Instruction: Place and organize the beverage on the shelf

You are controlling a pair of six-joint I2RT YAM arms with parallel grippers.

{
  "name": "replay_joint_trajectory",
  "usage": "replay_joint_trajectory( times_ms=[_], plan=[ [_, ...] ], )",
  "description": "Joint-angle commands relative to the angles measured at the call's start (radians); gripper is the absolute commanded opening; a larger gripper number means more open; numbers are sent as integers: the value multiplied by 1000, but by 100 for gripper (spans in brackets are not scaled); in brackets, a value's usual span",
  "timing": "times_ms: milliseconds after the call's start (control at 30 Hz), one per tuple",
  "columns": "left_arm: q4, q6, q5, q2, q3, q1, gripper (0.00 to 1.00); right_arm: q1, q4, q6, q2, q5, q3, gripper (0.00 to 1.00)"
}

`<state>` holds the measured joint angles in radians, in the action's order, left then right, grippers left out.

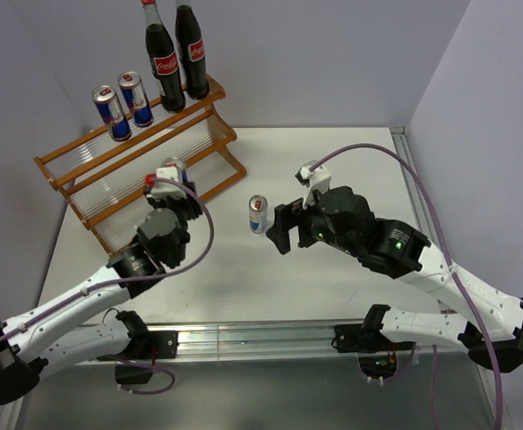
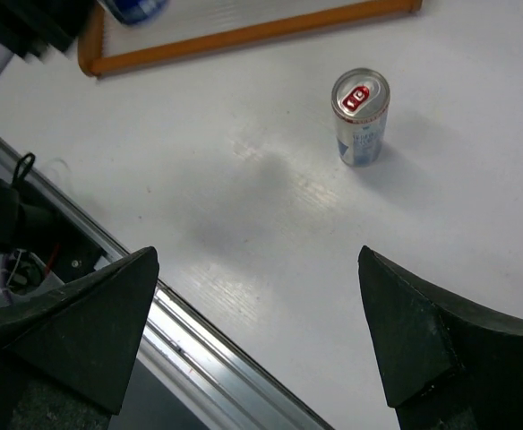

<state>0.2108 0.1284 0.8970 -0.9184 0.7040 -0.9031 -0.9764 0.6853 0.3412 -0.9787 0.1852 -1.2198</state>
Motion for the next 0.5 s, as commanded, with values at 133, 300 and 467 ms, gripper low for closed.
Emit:
replay_joint_trajectory(
  times_ms=[133, 300, 467],
  plan=[
    [-129, 34, 22, 6, 256, 200, 0, 31, -89, -34, 3, -46, 39, 100],
    [-208, 31, -62, -82, 416, 398, 0, 38, -104, -44, 21, -46, 69, 100],
    [-235, 4, -171, -109, 482, 539, 0, 51, -105, -54, 51, -43, 88, 100]
  ],
)
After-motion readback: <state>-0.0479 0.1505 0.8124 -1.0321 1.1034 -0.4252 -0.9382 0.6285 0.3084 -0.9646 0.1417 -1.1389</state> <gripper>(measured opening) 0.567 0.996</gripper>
